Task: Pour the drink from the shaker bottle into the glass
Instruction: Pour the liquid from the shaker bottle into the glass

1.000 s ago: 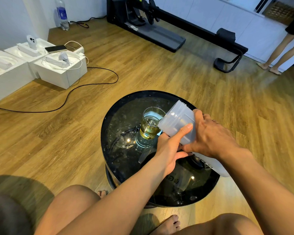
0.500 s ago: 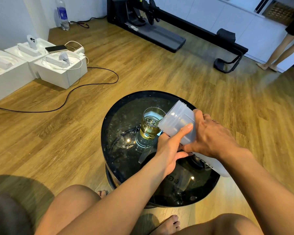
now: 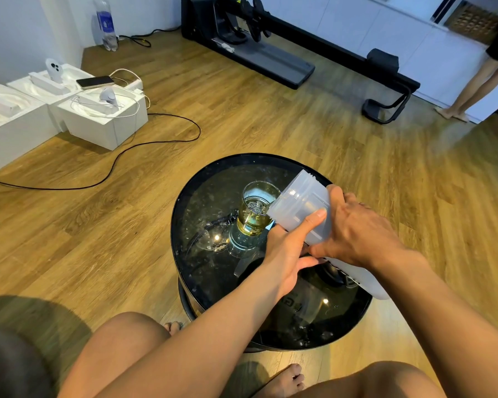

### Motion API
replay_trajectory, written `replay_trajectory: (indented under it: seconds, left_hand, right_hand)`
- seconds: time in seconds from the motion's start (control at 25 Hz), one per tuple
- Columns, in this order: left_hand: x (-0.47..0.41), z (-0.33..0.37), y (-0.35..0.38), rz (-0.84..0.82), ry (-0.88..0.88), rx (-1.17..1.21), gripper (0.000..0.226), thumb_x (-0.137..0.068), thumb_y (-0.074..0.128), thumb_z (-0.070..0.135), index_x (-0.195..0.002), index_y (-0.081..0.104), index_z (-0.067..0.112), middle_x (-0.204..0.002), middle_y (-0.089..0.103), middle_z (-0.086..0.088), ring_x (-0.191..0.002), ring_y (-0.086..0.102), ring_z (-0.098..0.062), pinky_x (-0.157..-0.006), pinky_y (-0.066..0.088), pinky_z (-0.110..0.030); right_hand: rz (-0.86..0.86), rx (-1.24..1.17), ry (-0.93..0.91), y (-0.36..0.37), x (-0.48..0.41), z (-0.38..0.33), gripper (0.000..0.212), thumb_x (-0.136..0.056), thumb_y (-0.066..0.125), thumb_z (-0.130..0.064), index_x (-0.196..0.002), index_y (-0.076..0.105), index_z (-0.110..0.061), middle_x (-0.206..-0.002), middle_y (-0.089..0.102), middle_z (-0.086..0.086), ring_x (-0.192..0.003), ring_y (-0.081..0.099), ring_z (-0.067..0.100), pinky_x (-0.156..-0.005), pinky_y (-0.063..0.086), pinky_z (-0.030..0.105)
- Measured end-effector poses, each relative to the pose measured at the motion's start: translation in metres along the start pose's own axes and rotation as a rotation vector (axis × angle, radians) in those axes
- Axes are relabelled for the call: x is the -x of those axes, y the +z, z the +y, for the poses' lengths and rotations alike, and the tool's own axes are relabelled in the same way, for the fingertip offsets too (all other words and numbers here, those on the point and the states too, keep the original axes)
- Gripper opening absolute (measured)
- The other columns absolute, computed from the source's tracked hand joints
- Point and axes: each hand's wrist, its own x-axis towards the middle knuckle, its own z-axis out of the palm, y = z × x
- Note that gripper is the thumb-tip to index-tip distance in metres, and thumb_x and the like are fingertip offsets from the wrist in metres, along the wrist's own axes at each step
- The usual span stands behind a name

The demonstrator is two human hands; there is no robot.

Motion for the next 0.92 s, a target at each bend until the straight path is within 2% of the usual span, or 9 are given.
replay_trajectory:
  seconds: [0.16,0.72,0.92]
  left_hand:
    - [0.0005,0.0001,0.0005,0.0,0.0,-0.005,0.036,-0.085,0.079,0.027,-0.118,0.065,0.024,-0.119,0.074,-0.015,-0.109,0.071,-0.039,-0.086,0.06,-0.053]
    - [-0.0001,0.0009,0.0004,-0.011,-0.001,0.018,0.027,-0.085,0.078,0.025,-0.109,0.067,0.027,-0.114,0.076,-0.012,-0.107,0.072,-0.036,-0.082,0.061,-0.05]
    - [-0.0003,0.0007,0.0,-0.014,0.012,0.012,0.026,-0.086,0.078,0.025,-0.109,0.067,0.027,-0.111,0.077,-0.011,-0.107,0.072,-0.036,-0.084,0.061,-0.052]
  right_hand:
    - [0.001,0.001,-0.001,-0.0001,-0.0003,-0.0007,0.112,-0.057,0.081,-0.058,-0.14,0.016,-0.019,-0.123,0.045,0.01,-0.112,0.051,0.035,-0.084,0.047,0.046]
    - [-0.004,0.016,0.001,-0.0011,-0.0013,-0.0012,0.111,-0.058,0.081,-0.059,-0.139,0.017,-0.018,-0.124,0.045,0.01,-0.113,0.051,0.035,-0.082,0.047,0.045]
    - [-0.007,0.023,0.002,-0.001,-0.0025,-0.0015,0.113,-0.057,0.08,-0.06,-0.141,0.016,-0.019,-0.124,0.045,0.01,-0.112,0.051,0.034,-0.077,0.043,0.042]
